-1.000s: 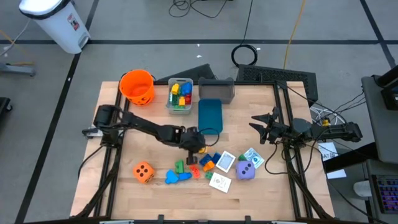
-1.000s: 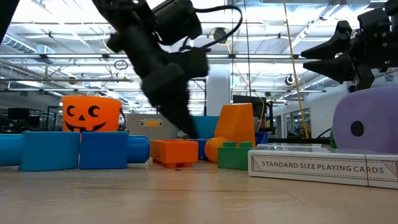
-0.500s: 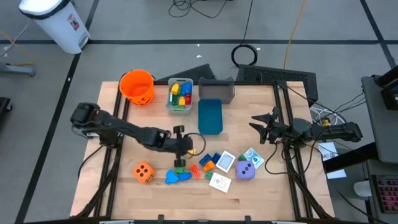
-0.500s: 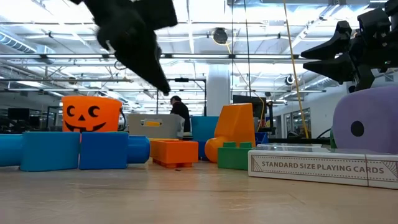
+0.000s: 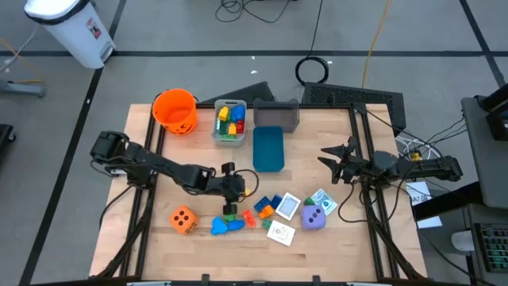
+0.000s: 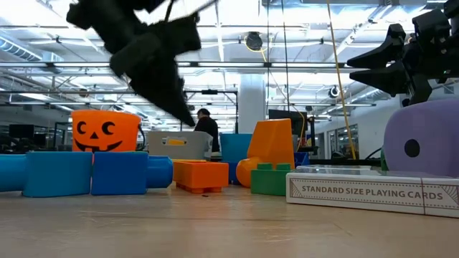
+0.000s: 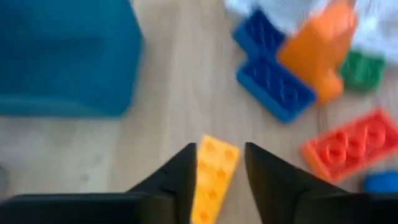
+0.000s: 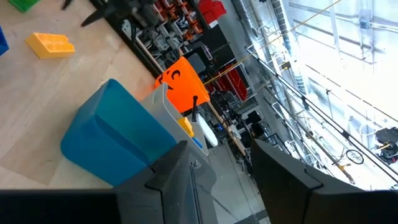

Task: Pick & Place Toys
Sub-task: Put the small yellow gamepiece into the white bin

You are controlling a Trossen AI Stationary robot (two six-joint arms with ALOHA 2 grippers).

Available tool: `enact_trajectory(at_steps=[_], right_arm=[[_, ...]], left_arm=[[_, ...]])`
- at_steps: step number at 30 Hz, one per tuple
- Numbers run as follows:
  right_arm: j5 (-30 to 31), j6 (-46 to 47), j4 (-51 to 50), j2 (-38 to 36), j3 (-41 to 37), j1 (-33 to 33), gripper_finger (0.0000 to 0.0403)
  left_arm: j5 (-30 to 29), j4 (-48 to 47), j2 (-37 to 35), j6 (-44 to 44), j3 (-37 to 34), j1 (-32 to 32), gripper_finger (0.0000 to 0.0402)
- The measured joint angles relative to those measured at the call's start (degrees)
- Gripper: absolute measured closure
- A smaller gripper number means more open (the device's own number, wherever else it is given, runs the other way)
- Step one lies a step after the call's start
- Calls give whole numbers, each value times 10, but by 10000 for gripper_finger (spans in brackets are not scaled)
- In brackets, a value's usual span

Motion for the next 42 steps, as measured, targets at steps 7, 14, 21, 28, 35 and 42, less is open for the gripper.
enact_trajectory(at_steps=[7,14,21,28,35,42], right_arm=[[0,0,0,0,0,0,234],[0,0,0,0,0,0,234],[0,0,0,0,0,0,234],[0,0,0,0,0,0,234],[0,0,0,0,0,0,234],[0,0,0,0,0,0,234]], left_arm=[[24,0,56,69,1,3,172],[24,10,104,65,3,28,152],[79,18,116,51,2,51,180],[131,25,114,65,2,60,255],[128,-15,15,64,-1,82,255],[-44,-34,-144,43,-1,115,255]])
